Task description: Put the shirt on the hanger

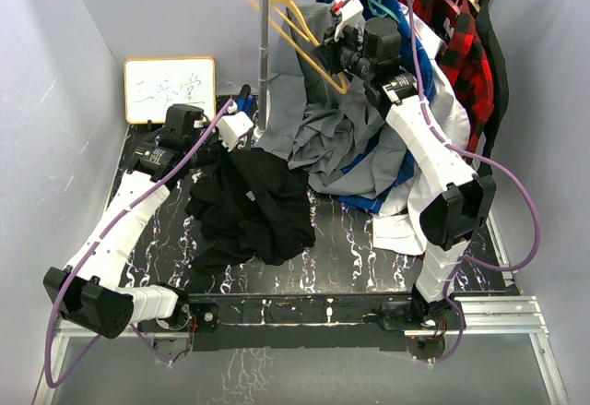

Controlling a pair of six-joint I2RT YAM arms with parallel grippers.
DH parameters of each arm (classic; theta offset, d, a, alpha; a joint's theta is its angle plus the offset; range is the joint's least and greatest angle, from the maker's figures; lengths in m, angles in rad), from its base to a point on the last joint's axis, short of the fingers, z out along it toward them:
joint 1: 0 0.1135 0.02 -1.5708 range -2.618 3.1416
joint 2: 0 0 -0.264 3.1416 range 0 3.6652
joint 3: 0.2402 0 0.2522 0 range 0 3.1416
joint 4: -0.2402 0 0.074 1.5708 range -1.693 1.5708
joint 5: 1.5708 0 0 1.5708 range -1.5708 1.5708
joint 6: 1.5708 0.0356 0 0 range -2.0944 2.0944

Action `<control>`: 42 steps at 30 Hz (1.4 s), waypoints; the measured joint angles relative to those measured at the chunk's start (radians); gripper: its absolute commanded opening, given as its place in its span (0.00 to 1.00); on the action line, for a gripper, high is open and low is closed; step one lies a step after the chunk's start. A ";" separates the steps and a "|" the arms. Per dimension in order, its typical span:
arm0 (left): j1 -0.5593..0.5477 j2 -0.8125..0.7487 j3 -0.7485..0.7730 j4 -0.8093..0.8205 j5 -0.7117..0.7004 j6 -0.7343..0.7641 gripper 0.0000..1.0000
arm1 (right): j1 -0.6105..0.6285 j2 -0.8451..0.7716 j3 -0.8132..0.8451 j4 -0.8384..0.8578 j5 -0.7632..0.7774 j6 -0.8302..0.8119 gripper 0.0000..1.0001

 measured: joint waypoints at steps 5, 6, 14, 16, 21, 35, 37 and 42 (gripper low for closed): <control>0.000 0.000 0.000 0.000 0.000 0.000 0.00 | 0.001 0.000 0.000 -0.002 -0.009 0.029 0.00; 0.000 0.000 0.000 0.000 0.000 0.000 0.00 | 0.001 0.000 0.000 -0.001 -0.010 0.038 0.00; 0.000 0.000 0.000 0.000 0.001 -0.001 0.00 | 0.001 -0.109 -0.065 -0.006 0.016 0.100 0.00; 0.000 0.000 0.000 0.000 0.002 -0.002 0.00 | 0.001 -0.168 -0.094 -0.002 0.024 0.112 0.00; 0.000 0.000 0.000 0.000 0.008 -0.019 0.00 | 0.000 -0.296 -0.147 -0.016 0.021 0.142 0.00; 0.000 0.143 0.138 -0.055 0.071 -0.215 0.00 | 0.002 -0.895 -0.704 -0.217 -0.034 0.336 0.00; 0.000 0.170 0.155 -0.057 0.069 -0.237 0.00 | 0.002 -1.007 -0.764 -0.291 -0.053 0.390 0.00; 0.000 0.241 0.201 -0.066 0.019 -0.268 0.00 | 0.002 -1.229 -0.811 -0.484 -0.134 0.534 0.00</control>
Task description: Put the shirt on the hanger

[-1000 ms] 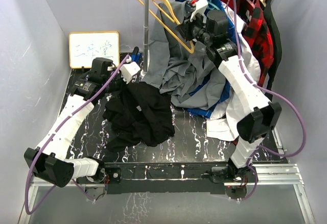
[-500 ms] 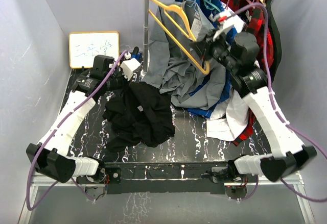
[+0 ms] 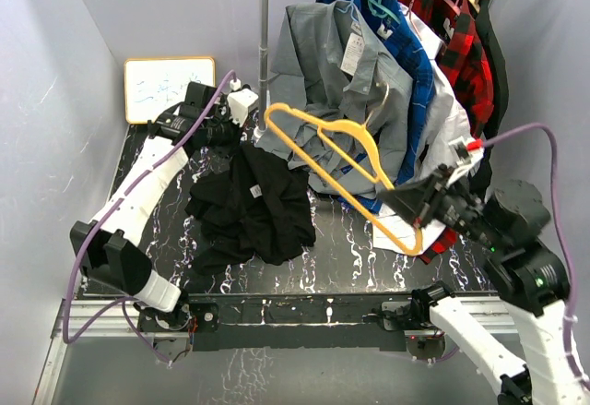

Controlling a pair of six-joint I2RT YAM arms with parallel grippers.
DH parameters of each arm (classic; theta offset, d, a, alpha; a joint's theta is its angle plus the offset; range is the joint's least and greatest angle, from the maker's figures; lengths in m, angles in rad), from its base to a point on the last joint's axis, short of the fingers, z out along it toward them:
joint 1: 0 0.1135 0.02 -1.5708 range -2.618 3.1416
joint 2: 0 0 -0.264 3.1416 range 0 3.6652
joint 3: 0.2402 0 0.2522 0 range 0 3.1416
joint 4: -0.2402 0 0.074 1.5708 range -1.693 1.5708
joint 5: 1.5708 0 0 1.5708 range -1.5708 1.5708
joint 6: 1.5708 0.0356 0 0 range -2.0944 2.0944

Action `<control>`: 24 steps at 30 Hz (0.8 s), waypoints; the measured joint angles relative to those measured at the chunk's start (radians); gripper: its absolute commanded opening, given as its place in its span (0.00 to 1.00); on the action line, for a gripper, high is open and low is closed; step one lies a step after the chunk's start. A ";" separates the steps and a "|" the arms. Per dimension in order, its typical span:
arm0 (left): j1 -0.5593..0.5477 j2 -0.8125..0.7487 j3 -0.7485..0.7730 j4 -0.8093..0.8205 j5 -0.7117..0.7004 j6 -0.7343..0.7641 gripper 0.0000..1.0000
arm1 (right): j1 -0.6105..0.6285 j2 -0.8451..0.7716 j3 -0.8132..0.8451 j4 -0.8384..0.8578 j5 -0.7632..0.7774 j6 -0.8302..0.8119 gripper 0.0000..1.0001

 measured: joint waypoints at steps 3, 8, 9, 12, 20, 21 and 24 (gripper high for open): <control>0.000 0.048 0.060 -0.015 -0.041 -0.009 0.00 | -0.005 -0.053 0.018 -0.087 -0.074 0.052 0.00; 0.000 0.118 0.178 -0.031 -0.074 -0.020 0.00 | -0.069 -0.055 -0.023 -0.179 -0.195 0.082 0.00; 0.000 0.127 0.198 -0.038 -0.077 -0.023 0.00 | -0.087 -0.055 -0.047 -0.194 -0.216 0.082 0.00; 0.000 0.145 0.233 -0.047 -0.077 -0.027 0.00 | -0.123 -0.051 -0.103 -0.232 -0.240 0.078 0.00; 0.000 0.145 0.231 -0.061 -0.072 -0.036 0.00 | -0.134 -0.005 -0.164 -0.153 -0.269 0.098 0.00; 0.000 0.145 0.225 -0.061 -0.072 -0.037 0.00 | -0.134 0.008 -0.164 -0.134 -0.270 0.100 0.00; -0.004 0.149 0.217 -0.063 -0.075 -0.037 0.00 | -0.134 0.049 -0.162 -0.089 -0.274 0.113 0.00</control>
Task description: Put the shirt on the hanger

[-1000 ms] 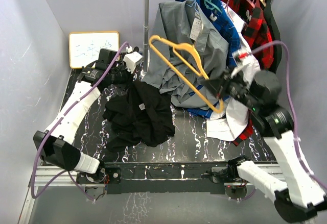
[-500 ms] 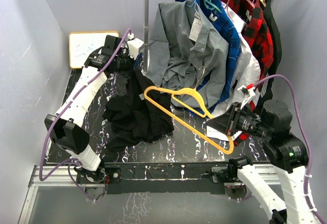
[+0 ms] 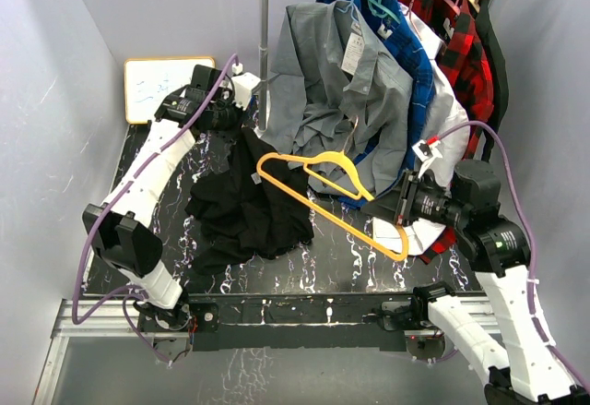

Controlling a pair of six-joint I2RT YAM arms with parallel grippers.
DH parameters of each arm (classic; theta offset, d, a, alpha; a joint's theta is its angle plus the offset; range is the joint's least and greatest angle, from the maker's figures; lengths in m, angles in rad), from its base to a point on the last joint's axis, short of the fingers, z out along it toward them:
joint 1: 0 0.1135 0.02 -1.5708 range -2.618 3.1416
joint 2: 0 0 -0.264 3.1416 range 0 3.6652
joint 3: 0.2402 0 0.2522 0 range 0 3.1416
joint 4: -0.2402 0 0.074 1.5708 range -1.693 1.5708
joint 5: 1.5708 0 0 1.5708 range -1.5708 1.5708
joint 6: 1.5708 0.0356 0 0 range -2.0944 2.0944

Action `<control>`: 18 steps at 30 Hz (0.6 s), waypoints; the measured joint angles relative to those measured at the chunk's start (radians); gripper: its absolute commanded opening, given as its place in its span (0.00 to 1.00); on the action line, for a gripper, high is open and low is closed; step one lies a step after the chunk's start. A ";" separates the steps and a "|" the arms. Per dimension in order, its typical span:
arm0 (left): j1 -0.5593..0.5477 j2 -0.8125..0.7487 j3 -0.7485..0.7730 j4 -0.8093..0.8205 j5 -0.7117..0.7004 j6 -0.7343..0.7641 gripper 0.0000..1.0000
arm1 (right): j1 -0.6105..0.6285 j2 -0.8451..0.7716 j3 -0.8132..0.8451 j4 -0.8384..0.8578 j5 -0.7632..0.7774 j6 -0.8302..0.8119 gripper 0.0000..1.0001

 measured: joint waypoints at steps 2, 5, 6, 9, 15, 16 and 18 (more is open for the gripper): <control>-0.005 0.004 -0.001 0.000 -0.007 0.000 0.00 | 0.000 0.026 0.007 0.014 0.001 0.003 0.00; -0.020 0.021 -0.001 0.000 -0.033 0.001 0.00 | 0.000 0.060 0.027 0.020 0.009 0.001 0.00; -0.028 0.030 0.002 -0.001 -0.042 0.001 0.00 | 0.000 0.071 0.033 0.019 0.017 -0.002 0.00; -0.048 0.064 0.027 -0.009 -0.071 0.004 0.00 | 0.000 0.100 0.044 0.014 0.041 -0.014 0.00; -0.078 0.146 0.130 -0.032 -0.144 0.018 0.00 | 0.000 0.146 0.101 -0.011 0.077 -0.049 0.00; -0.083 0.161 0.150 -0.035 -0.156 0.019 0.00 | 0.000 0.155 0.116 -0.013 0.082 -0.056 0.00; -0.095 0.188 0.186 -0.043 -0.175 0.024 0.00 | 0.000 0.171 0.135 -0.013 0.089 -0.068 0.00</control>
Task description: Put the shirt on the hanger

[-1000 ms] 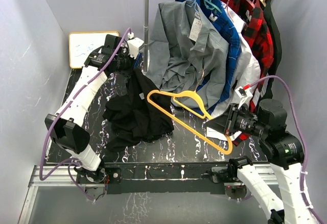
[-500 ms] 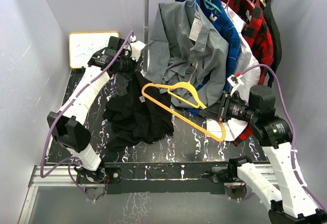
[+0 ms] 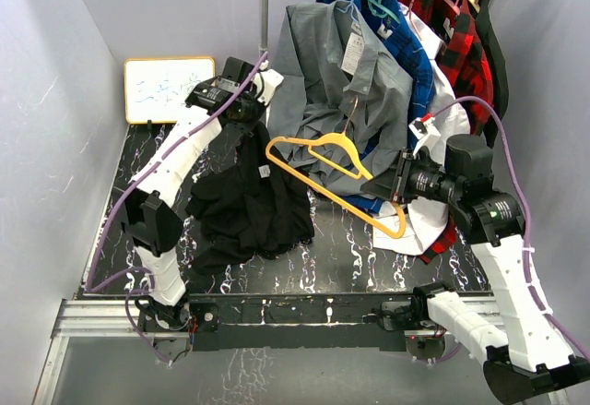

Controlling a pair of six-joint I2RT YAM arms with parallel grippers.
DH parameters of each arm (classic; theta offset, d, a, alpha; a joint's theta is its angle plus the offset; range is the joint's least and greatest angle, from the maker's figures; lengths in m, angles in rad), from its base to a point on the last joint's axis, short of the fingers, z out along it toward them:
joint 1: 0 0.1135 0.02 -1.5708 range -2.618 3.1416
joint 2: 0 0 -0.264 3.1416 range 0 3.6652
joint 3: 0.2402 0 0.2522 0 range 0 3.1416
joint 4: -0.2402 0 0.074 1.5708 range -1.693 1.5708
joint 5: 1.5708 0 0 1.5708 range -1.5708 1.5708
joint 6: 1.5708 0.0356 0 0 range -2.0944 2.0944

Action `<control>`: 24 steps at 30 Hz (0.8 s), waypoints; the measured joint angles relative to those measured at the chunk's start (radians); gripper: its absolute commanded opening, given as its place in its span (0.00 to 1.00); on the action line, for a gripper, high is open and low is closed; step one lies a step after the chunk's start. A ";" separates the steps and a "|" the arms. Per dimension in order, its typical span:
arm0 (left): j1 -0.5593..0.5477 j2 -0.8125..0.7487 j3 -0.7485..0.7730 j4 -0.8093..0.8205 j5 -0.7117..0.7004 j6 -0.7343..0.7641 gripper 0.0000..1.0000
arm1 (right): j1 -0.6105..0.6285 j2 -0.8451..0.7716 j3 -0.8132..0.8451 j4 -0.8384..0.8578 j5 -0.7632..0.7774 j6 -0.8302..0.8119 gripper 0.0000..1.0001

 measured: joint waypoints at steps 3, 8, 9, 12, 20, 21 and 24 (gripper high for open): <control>-0.023 0.036 0.043 -0.008 -0.042 0.008 0.00 | 0.001 0.027 0.016 0.000 0.005 -0.012 0.00; -0.097 0.074 0.055 -0.008 -0.147 0.034 0.00 | 0.074 0.098 0.043 0.002 0.062 -0.015 0.00; -0.107 0.085 0.062 -0.007 -0.163 0.038 0.00 | 0.114 0.115 0.051 0.006 0.091 -0.013 0.00; -0.132 0.126 0.103 -0.006 -0.220 0.054 0.00 | 0.284 0.164 0.073 0.028 0.206 0.000 0.00; -0.121 0.146 0.117 0.044 -0.321 0.094 0.00 | 0.470 0.241 0.101 0.104 0.390 0.039 0.00; -0.121 0.141 0.103 0.062 -0.332 0.103 0.00 | 0.470 0.239 0.101 0.114 0.398 0.046 0.00; -0.121 0.116 0.049 0.097 -0.352 0.123 0.00 | 0.475 0.235 0.101 0.132 0.420 0.063 0.00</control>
